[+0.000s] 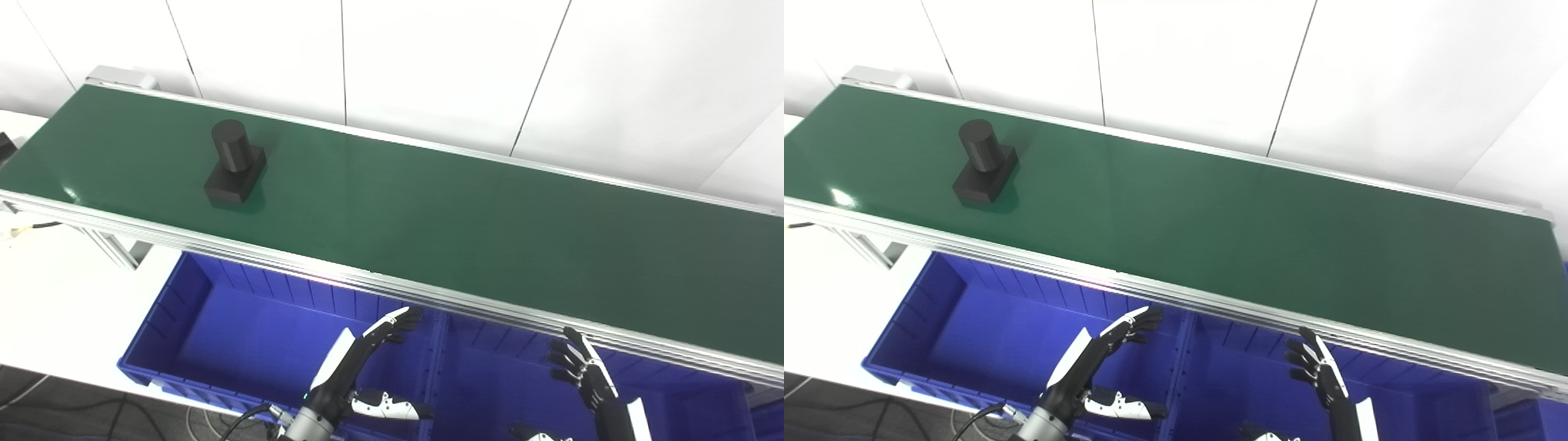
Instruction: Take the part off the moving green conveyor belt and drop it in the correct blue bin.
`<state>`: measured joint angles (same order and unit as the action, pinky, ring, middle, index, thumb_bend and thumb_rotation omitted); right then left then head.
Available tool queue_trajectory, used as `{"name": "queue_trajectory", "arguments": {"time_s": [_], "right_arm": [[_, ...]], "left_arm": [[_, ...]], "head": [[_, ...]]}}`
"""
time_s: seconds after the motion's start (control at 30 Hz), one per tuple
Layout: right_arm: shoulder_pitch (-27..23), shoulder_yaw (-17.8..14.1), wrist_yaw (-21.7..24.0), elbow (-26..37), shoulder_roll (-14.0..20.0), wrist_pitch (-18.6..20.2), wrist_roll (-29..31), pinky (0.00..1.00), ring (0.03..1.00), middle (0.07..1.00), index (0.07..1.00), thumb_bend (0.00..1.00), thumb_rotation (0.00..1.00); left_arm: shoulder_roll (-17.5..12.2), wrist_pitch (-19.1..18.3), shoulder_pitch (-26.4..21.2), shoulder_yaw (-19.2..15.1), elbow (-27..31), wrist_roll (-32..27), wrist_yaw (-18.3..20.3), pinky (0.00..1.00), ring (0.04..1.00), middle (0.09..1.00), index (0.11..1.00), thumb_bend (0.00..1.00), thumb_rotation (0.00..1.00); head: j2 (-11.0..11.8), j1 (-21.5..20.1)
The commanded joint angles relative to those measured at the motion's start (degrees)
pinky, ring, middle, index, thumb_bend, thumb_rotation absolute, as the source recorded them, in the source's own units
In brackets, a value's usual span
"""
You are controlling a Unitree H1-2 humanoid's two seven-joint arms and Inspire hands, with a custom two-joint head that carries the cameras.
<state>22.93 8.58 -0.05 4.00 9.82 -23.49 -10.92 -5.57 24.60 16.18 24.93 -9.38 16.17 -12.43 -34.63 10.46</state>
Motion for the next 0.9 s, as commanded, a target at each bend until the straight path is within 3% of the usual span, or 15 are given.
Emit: {"name": "queue_trajectory", "arguments": {"time_s": [0.0,0.5,0.7,0.87], "right_arm": [[0.07,0.19,-0.92,0.84,-0.02,-3.38,0.22,0.71,0.796,0.836,0.914,0.78,0.27],[-1.16,2.88,-5.44,1.20,1.41,-3.43,1.11,0.66,0.754,0.807,0.882,0.82,0.26],[-2.17,3.08,-7.44,3.08,1.13,-3.43,1.86,0.66,0.740,0.779,0.883,0.83,0.27],[-4.40,2.88,-6.28,5.40,0.69,-3.38,3.11,0.66,0.747,0.786,0.889,0.83,0.28]], "left_arm": [[-0.54,2.33,-1.03,0.90,0.35,-0.24,-1.67,0.75,0.830,0.863,0.868,0.80,0.30],[-2.13,2.33,-3.61,5.04,-3.43,-1.12,-7.05,0.73,0.808,0.843,0.847,0.83,0.27],[-2.85,2.33,-5.20,7.56,-4.78,-0.44,-11.70,0.70,0.788,0.838,0.844,0.84,0.28],[-3.40,2.33,-6.76,10.28,-6.05,-1.06,-16.34,0.71,0.785,0.827,0.841,0.82,0.24]], "head": [[0.54,-0.15],[4.84,-1.36],[5.59,-1.52],[6.37,-1.38]]}}
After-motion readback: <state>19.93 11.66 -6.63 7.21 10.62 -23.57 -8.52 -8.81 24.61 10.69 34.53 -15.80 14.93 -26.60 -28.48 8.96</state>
